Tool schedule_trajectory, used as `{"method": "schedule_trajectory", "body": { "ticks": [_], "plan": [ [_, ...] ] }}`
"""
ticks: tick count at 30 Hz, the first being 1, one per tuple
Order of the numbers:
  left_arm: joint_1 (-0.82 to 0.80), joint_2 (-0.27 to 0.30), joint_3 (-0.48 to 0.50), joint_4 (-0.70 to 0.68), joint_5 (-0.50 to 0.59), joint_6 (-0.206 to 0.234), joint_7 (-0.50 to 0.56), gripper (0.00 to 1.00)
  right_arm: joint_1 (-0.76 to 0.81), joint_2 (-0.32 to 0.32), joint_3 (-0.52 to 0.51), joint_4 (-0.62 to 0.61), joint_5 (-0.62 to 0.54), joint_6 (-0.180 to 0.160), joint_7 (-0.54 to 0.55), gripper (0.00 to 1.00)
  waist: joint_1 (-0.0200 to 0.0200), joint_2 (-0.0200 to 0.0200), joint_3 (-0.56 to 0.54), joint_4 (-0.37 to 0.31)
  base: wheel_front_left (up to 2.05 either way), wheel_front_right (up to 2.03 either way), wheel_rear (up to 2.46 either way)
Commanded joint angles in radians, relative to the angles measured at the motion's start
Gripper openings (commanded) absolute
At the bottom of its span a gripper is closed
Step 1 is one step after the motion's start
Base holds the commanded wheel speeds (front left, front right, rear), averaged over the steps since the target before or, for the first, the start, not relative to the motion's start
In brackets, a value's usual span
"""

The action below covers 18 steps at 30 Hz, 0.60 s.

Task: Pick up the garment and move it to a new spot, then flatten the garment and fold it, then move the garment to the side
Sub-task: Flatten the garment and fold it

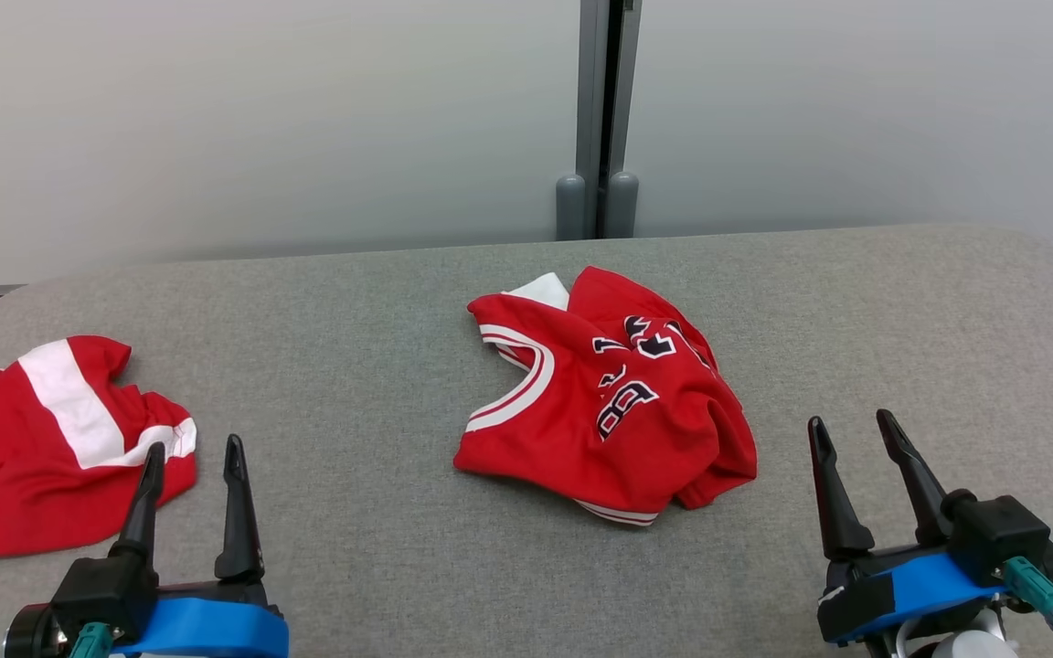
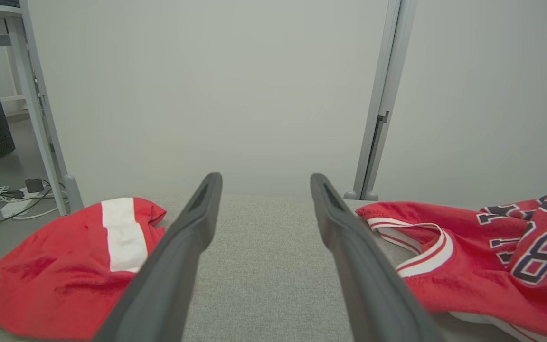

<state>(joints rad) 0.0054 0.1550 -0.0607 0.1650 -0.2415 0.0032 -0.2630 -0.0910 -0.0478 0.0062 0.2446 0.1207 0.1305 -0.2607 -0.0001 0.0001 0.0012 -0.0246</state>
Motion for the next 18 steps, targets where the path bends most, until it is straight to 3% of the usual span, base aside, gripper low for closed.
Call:
{"method": "schedule_trajectory", "body": {
  "ticks": [1,18],
  "plan": [
    [0.012,0.000,0.007,-0.001,0.008,-0.004,-0.003,1.00,0.014,-0.005,-0.002,-0.003,-0.003,0.000,0.000,1.00,0.0001,-0.0001,0.000,0.000,0.00,0.00,0.00],
    [0.000,-0.024,0.040,0.012,0.043,-0.037,-0.003,1.00,0.015,-0.005,-0.004,-0.009,-0.001,0.000,0.007,1.00,0.0001,-0.0001,0.010,0.005,0.00,0.00,0.00]
  ]
}}
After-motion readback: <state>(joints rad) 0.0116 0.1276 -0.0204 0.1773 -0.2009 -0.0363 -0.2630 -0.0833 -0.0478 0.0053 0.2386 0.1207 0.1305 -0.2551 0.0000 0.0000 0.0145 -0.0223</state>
